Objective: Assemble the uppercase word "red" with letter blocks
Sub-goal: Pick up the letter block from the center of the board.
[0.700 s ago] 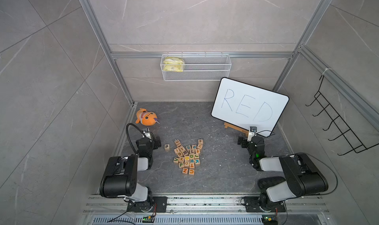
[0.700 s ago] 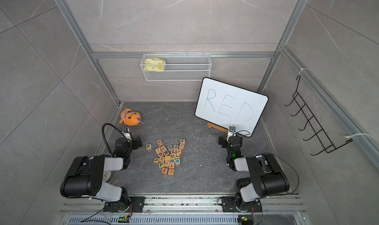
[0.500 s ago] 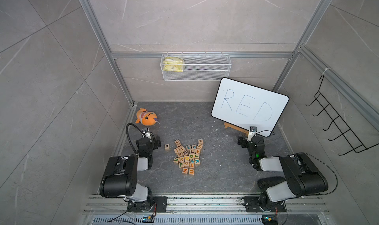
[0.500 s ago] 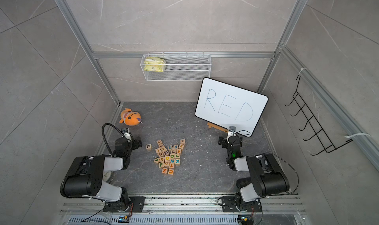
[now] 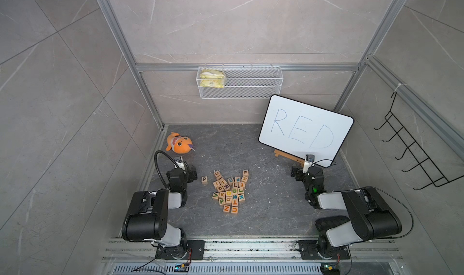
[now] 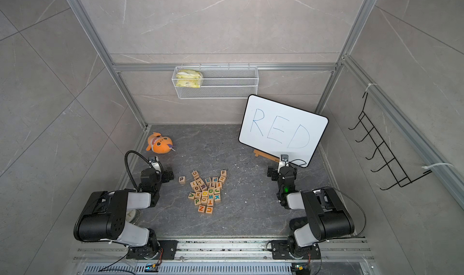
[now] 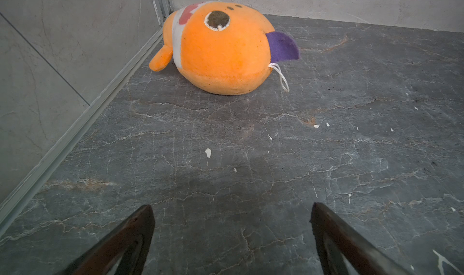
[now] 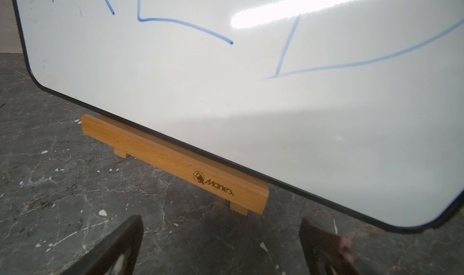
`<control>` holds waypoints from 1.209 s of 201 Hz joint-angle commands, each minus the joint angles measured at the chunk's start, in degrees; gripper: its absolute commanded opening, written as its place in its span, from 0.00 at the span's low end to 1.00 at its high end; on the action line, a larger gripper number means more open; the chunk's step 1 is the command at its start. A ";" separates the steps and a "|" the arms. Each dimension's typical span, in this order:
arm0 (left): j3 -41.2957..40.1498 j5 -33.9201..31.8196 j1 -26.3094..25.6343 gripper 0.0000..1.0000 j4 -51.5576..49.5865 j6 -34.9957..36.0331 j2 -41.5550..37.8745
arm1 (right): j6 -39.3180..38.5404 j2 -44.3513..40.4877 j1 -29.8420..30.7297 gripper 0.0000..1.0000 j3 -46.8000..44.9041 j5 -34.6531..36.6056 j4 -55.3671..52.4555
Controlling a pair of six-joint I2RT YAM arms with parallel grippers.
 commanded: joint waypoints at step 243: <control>25.30 -1.53 -26.48 0.84 -72.99 -33.41 -24.59 | 24.01 -35.29 14.81 0.87 18.23 -16.55 -70.28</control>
